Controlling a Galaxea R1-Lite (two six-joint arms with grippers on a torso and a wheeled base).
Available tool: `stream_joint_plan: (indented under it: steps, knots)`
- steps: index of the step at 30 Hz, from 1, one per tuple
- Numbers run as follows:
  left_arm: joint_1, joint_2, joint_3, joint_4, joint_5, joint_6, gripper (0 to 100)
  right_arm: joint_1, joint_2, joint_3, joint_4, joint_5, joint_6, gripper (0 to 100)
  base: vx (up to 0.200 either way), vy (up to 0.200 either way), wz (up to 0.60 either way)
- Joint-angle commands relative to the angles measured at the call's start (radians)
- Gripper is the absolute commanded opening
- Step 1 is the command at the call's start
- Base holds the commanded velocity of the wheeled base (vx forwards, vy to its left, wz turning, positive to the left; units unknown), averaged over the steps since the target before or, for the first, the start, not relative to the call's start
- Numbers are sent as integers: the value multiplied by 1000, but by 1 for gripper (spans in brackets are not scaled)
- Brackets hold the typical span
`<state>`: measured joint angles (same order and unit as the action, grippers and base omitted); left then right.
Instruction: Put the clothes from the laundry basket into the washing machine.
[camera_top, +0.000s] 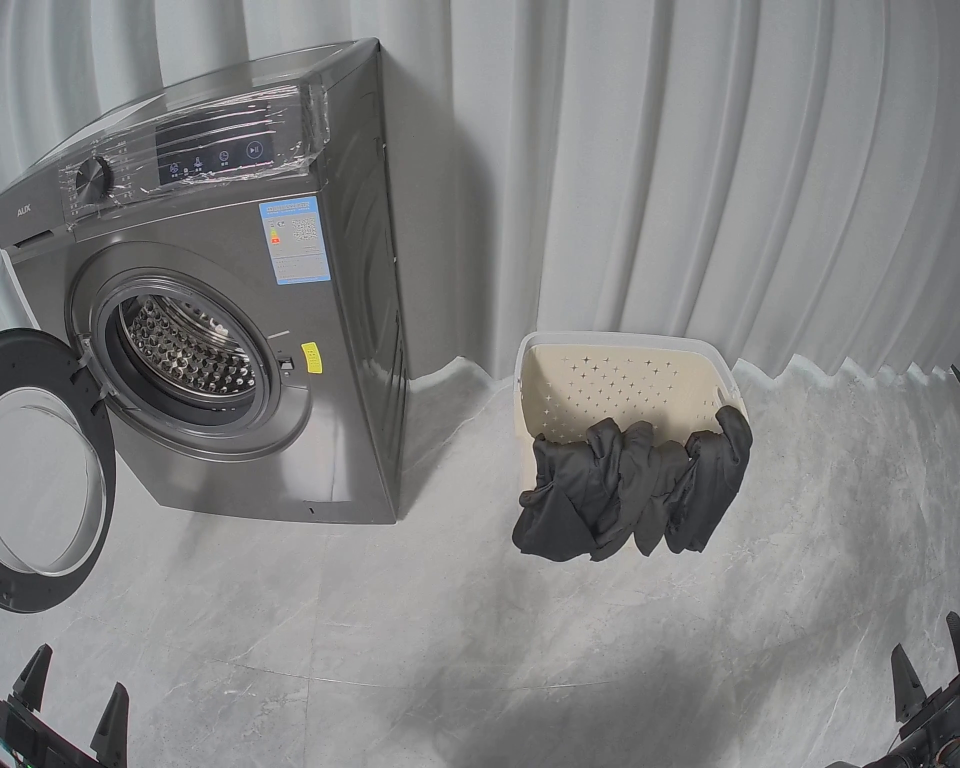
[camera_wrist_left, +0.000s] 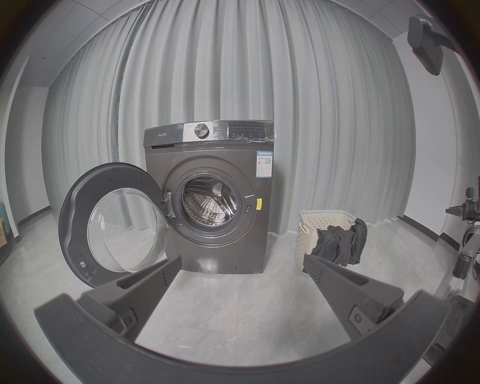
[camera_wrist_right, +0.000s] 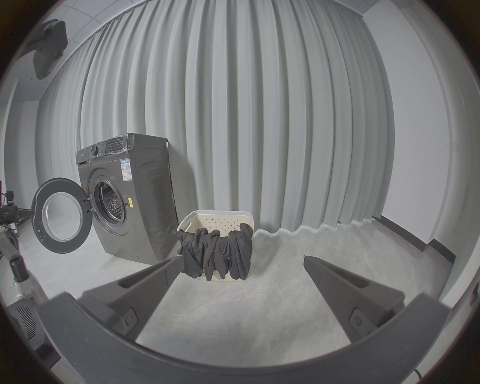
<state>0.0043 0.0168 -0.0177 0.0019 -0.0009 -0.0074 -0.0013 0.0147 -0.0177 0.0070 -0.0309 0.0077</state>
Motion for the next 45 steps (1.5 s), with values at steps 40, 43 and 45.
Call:
stream_joint_plan:
  steps: [40, 43, 45]
  knots:
    - [0, -17, 16, 0, -1, 1, 100, 0, -15, 18, -18, 0, 0, 100, 0, -65, 0]
    - [0, -17, 16, 0, -1, 0, 100, -2, -15, 18, -18, 0, 2, 100, 0, 0, 0]
    - [0, -17, 16, 0, -1, 0, 100, 0, -15, 18, -18, 0, 2, 100, 0, 0, 0]
